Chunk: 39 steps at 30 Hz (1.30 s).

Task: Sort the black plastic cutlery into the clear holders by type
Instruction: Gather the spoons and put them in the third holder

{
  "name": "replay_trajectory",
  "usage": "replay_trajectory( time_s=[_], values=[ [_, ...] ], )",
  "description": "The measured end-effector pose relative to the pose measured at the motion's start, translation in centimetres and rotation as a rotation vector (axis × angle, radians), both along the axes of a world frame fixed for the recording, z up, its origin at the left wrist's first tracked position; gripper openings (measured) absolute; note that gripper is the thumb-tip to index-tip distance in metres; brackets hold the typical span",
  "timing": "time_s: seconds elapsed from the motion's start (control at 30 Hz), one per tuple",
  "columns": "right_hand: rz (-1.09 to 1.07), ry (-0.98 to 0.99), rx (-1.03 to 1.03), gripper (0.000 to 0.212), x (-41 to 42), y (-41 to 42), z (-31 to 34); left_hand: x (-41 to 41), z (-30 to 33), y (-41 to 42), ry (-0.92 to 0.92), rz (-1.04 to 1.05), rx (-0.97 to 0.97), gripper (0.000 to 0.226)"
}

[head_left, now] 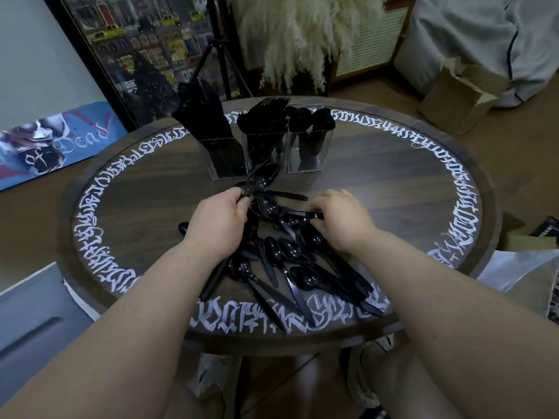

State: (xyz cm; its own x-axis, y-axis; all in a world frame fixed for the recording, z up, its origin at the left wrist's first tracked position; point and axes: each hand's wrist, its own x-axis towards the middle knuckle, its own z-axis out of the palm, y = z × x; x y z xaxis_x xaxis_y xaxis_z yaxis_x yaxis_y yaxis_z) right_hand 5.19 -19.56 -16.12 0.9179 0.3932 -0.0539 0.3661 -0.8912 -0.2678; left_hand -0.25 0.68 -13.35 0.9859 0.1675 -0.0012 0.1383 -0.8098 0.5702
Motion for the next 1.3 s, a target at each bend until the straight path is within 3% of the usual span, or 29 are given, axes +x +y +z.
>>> replay_trajectory(
  time_s=[0.13, 0.4, 0.7, 0.9, 1.03, 1.3],
  values=[
    [-0.118, 0.033, 0.123, 0.008, 0.0, 0.1, 0.9, 0.3, 0.0, 0.5, -0.012, 0.034, -0.102, 0.023],
    [-0.225, 0.054, 0.397, 0.01, -0.3, 0.3, 3.1, 0.9, 0.6, 0.0, -0.043, 0.102, -0.218, 0.027],
    [-0.255, 0.343, 0.95, 0.009, -1.5, 2.2, 3.7, 0.7, 0.4, -2.6, 0.034, -0.013, -0.372, 0.023],
    [-0.261, 0.405, 1.044, 0.017, -1.6, 3.0, 3.3, 0.5, 0.5, -3.7, 0.099, -0.061, -0.503, 0.022],
    [-0.263, 0.422, 1.077, 0.014, -1.7, 2.8, 3.4, 0.6, 0.6, -3.5, 0.063, -0.091, -0.383, 0.024],
    [-0.396, 0.545, 1.348, 0.005, -1.5, 2.5, 4.1, 0.4, 1.0, -3.6, 0.134, -0.045, -0.572, 0.02]
  ],
)
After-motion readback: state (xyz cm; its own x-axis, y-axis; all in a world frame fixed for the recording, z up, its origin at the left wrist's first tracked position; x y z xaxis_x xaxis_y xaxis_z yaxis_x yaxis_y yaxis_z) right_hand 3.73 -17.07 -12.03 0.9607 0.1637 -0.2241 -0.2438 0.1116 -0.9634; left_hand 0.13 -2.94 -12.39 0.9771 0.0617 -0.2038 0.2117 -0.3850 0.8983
